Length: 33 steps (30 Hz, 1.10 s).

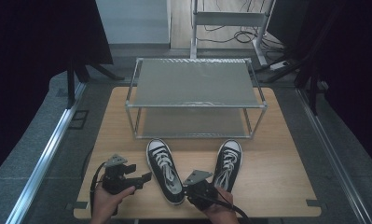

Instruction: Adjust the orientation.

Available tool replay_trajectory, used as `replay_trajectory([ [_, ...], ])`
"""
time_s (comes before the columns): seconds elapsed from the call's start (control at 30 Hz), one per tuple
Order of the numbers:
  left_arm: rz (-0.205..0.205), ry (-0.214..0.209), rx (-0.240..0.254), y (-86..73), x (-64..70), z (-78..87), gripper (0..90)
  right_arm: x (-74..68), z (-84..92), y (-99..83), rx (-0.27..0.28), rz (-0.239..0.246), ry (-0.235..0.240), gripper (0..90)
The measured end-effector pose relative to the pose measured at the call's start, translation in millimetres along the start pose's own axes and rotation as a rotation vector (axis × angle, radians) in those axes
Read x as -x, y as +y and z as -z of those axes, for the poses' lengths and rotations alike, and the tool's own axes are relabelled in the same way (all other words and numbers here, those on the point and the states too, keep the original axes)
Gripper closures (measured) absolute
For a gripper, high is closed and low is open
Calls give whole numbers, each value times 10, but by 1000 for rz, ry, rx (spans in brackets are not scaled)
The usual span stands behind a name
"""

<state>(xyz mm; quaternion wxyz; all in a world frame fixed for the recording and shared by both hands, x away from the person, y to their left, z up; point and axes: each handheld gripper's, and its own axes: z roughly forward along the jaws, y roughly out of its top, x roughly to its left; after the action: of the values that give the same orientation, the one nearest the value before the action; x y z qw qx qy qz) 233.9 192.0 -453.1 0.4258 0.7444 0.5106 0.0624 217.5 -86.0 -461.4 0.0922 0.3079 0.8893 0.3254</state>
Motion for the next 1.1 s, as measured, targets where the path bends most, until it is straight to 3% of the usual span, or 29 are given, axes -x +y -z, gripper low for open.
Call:
replay_trajectory([
  [0.2,7,6,9,-1,-25,40,228,-108,-126,40,36,-9,68,900],
  [0.23,9,5,12,-2,-34,47,228,-127,-176,48,51,-26,101,900],
  [0.6,34,23,31,-9,-122,144,228,-241,-434,161,95,-61,212,900],
  [0.83,36,30,35,-14,-138,175,228,-348,-567,247,121,-45,242,900],
  [0.97,33,32,38,2,-136,187,227,-334,-563,230,132,-44,251,890],
  [1.03,28,32,32,13,-120,187,227,-309,-511,209,152,-40,252,811],
  [1.1,23,30,29,25,-89,180,225,-289,-394,183,175,-26,224,757],
])
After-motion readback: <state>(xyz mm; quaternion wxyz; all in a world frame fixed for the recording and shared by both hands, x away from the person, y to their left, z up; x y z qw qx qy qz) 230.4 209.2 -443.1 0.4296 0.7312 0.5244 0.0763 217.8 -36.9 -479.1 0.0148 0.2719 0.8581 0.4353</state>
